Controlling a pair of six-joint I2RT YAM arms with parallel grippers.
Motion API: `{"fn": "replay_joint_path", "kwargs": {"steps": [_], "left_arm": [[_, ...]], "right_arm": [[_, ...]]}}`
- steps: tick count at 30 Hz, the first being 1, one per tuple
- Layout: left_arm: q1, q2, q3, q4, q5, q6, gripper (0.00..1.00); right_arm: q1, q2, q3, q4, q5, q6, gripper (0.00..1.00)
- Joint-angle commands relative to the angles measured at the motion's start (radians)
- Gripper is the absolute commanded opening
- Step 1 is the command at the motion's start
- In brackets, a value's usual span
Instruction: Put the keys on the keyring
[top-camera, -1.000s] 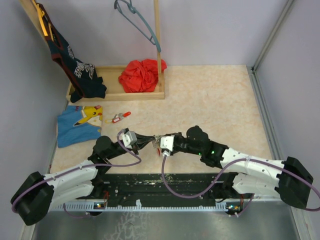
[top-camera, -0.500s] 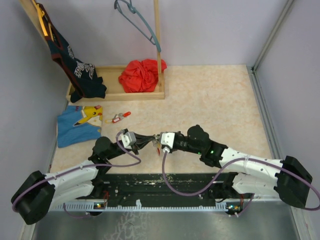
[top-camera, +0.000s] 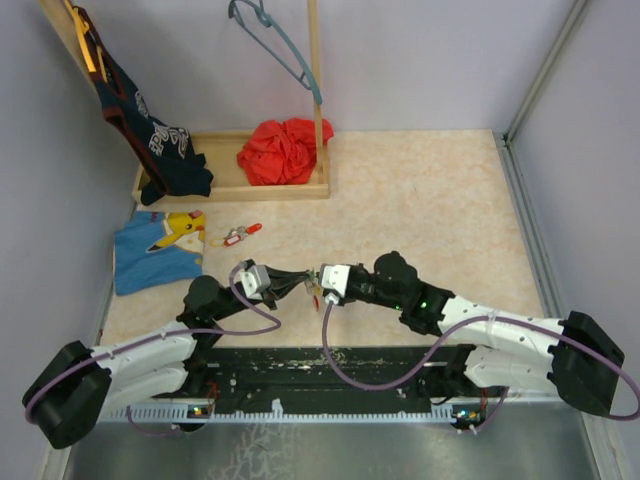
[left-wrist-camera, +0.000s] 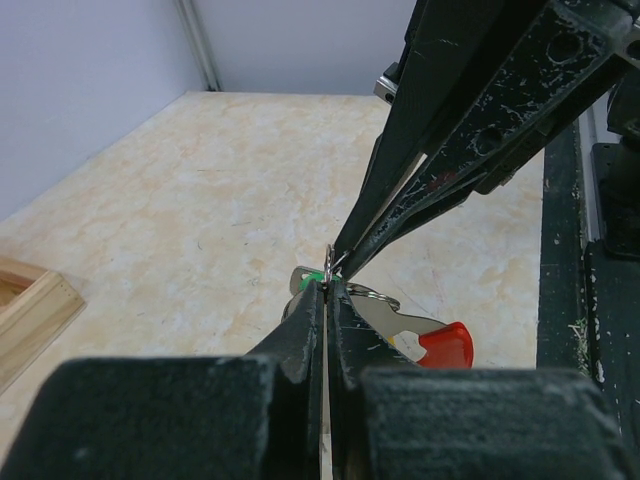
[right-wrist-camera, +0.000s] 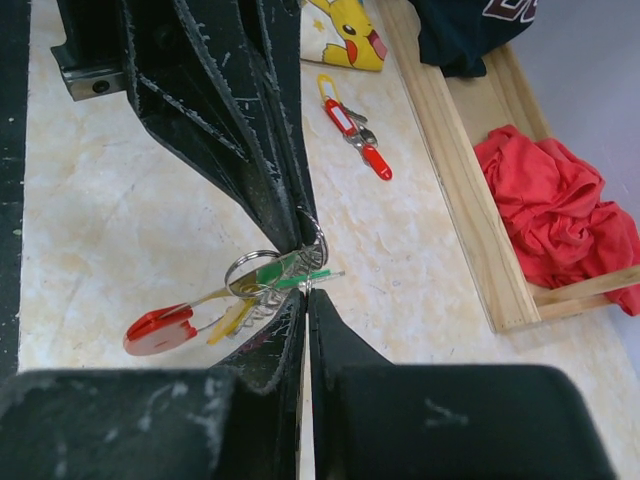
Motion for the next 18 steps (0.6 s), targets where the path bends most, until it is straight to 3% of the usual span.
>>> {"fn": "replay_joint_path", "kwargs": {"steps": [1,8,14,18], "left_arm": [[-0.001,0.005,-0.005,0.092,0.005,-0.013,0.00],[-0.001,0.040,-0.005,0.141,0.022,-0.023,0.00],[-0.001,0.055,-0.009,0.158,0.018,-0.030,0.00],[-0.001,0.029,-0.007,0.077,0.012,-0.025,0.14]], "right_arm": [[-0.005,-0.001,0.007,0.046,0.000,0.004,0.00],[0.000,0.008,0.013,0.055,-0.041,-0.020,0.00],[0.012,0.021,0.039,0.018,0.014,-0.057,0.00],[0.012,-0.002,0.069,-0.025,0.066,-0.101,0.00]]}}
